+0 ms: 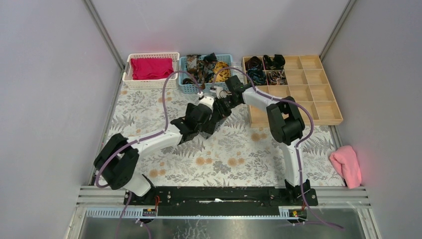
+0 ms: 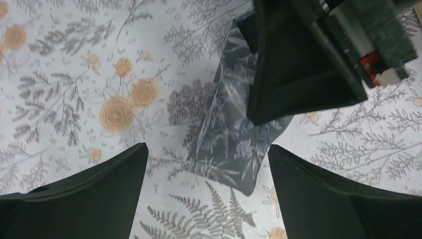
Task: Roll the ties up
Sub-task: Roll the tie at the center of the board.
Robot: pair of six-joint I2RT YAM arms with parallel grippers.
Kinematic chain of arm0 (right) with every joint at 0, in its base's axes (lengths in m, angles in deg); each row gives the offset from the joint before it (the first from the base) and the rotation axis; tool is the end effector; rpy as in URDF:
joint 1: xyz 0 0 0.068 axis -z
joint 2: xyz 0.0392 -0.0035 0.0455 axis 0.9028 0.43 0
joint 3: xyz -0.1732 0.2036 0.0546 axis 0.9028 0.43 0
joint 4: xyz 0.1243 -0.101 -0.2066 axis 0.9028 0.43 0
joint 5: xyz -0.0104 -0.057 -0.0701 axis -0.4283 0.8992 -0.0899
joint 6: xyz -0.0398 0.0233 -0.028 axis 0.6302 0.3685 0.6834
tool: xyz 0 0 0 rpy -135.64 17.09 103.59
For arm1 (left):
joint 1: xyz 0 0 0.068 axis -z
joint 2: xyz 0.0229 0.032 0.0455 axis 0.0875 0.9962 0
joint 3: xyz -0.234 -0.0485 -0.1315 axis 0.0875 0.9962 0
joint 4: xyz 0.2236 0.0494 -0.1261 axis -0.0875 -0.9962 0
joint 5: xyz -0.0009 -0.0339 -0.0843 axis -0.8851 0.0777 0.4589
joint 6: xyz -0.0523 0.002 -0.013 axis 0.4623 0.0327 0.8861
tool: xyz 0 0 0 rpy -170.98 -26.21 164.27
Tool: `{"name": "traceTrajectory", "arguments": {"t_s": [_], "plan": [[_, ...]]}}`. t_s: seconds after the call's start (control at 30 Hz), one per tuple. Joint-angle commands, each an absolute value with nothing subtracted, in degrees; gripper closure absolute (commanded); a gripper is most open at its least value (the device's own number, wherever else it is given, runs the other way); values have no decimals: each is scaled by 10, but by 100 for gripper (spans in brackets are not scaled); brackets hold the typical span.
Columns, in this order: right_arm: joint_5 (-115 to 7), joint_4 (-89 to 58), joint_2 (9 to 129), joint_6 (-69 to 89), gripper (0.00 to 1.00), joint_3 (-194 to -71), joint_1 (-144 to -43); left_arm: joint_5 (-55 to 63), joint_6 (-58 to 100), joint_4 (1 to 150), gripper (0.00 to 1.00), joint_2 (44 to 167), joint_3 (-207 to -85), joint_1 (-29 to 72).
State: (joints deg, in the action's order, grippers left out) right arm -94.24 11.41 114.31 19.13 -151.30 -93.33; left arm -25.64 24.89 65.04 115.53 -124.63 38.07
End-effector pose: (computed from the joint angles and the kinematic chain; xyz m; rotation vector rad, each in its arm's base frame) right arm 0.3958 0.2475 0.1641 -0.9801 2.3616 1.2482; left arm 0.2380 -0.2048 0.2135 0.3627 2.2341 -0.1030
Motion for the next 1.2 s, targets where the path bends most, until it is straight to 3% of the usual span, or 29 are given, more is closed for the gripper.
{"name": "traceTrajectory", "arguments": {"t_s": [0.0, 0.4, 0.77, 1.17], "plan": [[-968, 111, 1159, 192, 95, -1535, -930, -271, 161, 676, 1, 1205, -1287, 384], [-981, 114, 1171, 188, 96, -1546, -930, -51, 79, 563, 1, 1340, -1419, 353], [-984, 116, 1178, 191, 96, -1546, -930, -106, 50, 547, 1, 1335, -1428, 335], [-986, 124, 1183, 193, 96, -1550, -930, -45, 46, 501, 1, 1412, -1470, 305]]}}
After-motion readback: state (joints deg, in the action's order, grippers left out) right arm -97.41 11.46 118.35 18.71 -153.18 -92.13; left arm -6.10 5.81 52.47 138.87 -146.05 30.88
